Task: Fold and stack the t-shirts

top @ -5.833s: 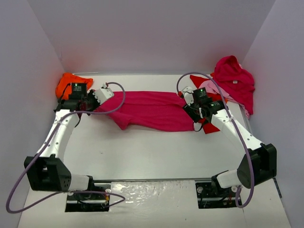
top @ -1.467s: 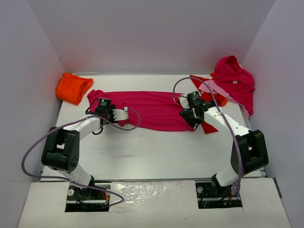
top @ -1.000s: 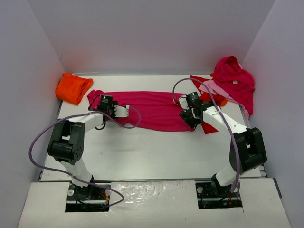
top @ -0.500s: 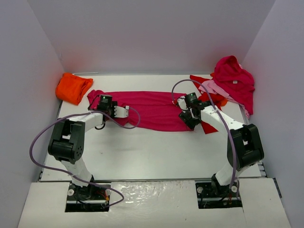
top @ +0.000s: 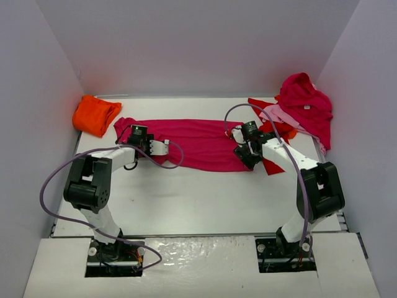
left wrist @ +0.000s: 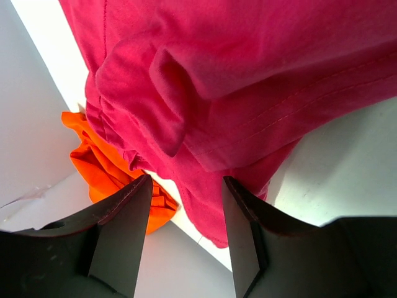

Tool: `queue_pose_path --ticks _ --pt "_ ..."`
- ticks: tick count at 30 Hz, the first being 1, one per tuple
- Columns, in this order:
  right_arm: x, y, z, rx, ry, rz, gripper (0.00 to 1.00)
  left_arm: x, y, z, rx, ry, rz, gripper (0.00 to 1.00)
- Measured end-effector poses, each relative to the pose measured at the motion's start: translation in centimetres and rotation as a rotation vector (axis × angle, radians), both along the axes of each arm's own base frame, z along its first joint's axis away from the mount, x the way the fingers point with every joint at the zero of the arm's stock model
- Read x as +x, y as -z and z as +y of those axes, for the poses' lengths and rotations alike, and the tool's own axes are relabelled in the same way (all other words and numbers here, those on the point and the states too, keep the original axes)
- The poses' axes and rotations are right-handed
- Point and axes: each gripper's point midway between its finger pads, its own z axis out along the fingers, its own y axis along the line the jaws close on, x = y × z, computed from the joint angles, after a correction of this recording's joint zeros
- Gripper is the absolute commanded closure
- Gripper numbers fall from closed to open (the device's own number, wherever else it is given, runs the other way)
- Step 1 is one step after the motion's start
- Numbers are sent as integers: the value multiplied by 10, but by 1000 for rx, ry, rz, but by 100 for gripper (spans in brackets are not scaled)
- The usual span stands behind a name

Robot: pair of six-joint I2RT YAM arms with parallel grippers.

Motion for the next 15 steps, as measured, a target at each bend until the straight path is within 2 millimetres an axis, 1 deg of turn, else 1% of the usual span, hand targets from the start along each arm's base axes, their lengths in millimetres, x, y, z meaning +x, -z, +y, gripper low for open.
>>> queue_pose_path --ticks 3,6,10,11,13,15 --pt "0 0 0 0 0 0 42 -1 5 0 2 0 11 54" --pt "0 1 0 0 1 3 42 -1 9 0 3 -1 20 57" --pt "-1 3 0 -2 3 9 42 -1 18 0 3 -5 35 75" --pt "-1 3 0 -2 3 10 42 -1 20 0 2 -7 40 82" --pt "-1 4 0 -2 4 11 42 0 25 0 -2 -12 52 100" --pt "-1 4 0 -3 4 13 42 3 26 -1 -10 -18 53 100"
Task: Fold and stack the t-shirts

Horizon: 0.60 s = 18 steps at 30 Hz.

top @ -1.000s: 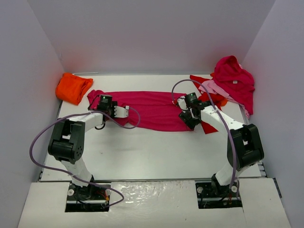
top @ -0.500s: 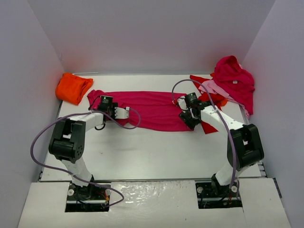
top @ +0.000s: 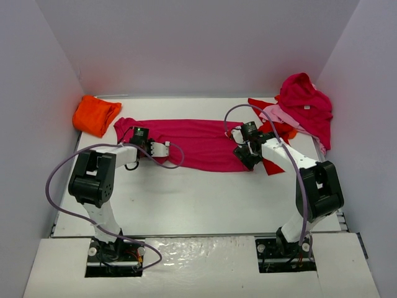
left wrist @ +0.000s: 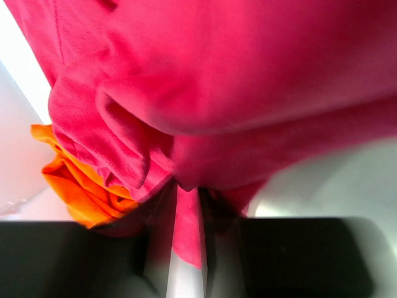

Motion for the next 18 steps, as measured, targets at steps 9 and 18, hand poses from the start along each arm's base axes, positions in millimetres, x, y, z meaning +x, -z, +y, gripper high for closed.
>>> queue_pose_path --ticks 9,18 --pt "0 1 0 -1 0 2 42 8 -14 -2 -32 -21 -49 100" --pt "0 1 0 1 -1 2 39 23 -70 -6 -83 -52 -140 100"
